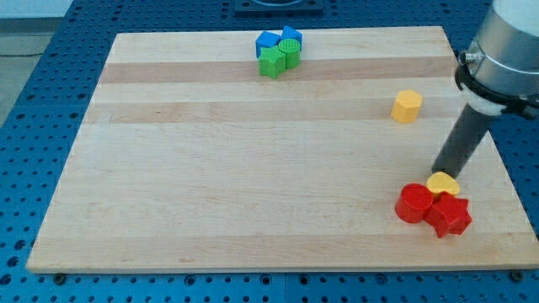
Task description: Move hexagon parallel to the red circle
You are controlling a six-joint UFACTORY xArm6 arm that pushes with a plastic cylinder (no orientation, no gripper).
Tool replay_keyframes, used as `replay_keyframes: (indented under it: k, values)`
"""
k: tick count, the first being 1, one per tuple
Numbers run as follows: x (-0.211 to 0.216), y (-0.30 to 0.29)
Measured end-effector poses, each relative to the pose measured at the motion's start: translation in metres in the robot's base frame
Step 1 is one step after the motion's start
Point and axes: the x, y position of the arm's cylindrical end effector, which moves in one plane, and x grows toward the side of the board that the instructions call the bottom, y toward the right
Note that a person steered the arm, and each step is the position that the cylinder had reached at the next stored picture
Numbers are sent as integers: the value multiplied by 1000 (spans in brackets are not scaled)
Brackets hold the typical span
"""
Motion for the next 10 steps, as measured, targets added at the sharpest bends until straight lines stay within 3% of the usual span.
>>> replay_keyframes:
  k: [3, 4, 8, 10]
  values:
    - [-146, 27]
    - [-151, -13]
    - [-61, -28]
    - [-58, -46]
